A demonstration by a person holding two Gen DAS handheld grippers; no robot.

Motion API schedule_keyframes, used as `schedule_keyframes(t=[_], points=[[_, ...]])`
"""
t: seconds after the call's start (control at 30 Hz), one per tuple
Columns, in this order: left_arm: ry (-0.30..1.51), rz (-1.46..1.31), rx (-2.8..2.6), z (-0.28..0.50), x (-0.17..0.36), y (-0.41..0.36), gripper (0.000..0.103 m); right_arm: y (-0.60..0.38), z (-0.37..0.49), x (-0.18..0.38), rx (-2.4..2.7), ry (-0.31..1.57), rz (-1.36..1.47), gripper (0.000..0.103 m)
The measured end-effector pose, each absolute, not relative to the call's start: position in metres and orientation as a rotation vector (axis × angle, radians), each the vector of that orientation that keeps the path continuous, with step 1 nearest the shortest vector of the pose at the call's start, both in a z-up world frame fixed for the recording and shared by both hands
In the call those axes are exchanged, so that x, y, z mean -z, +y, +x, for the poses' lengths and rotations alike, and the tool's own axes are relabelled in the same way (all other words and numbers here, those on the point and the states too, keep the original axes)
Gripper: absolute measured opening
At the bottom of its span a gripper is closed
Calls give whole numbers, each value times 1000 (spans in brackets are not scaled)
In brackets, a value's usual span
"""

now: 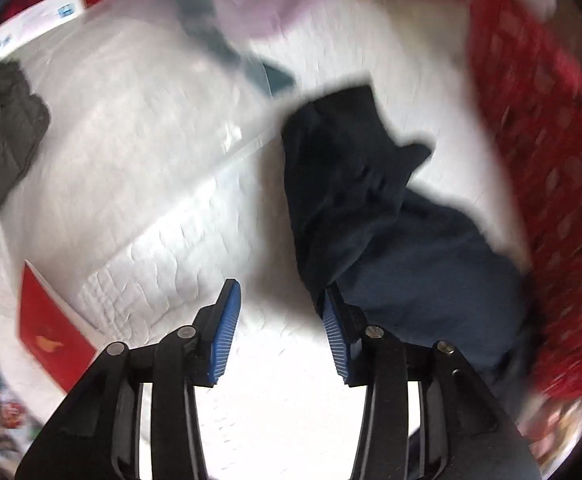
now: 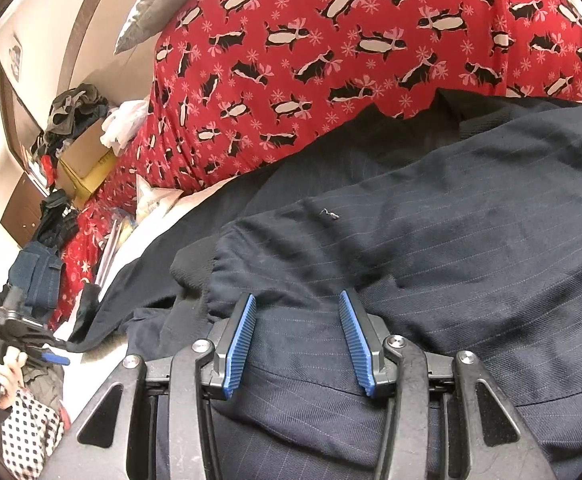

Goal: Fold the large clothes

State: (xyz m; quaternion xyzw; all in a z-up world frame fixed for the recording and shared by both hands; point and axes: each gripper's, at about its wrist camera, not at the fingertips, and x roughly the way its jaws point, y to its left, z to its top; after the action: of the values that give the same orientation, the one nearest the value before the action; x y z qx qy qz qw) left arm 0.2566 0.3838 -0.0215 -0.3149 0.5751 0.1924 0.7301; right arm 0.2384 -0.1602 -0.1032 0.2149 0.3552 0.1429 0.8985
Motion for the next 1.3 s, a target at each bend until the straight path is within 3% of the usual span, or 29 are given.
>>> schedule_keyframes(t=[0.07,0.23,0.37,0.7,0.73,0.77,0.8,0.83,1.03,1.3], points=[[1234,-690,-428,258,14,388,47,-160,239,103,-296,736,444,46],[1231,-521,-489,280,-11,370,47,-160,238,103,-299,735,448,46],[1197,-409,-534,306,-14,361,67,-161,239,103,-304,734,457,46],[1383,-123,-482,339,45,315,67,-165,239,105,-323,724,489,46],[1376,-125,-484,339,49,315,57,-166,239,105,-324,723,490,46],[1359,-142,-489,339,51,317,26,-166,239,105,-324,723,490,46],[1354,-173,-485,338,51,321,11,-166,239,105,-324,724,489,46],[1340,-223,-477,337,49,326,6,-166,239,105,-324,724,489,46],[1128,-534,-333,315,-1,343,3,-166,239,105,-324,728,491,46],[1053,-562,-101,310,-65,271,3,-172,233,78,-285,867,415,50]])
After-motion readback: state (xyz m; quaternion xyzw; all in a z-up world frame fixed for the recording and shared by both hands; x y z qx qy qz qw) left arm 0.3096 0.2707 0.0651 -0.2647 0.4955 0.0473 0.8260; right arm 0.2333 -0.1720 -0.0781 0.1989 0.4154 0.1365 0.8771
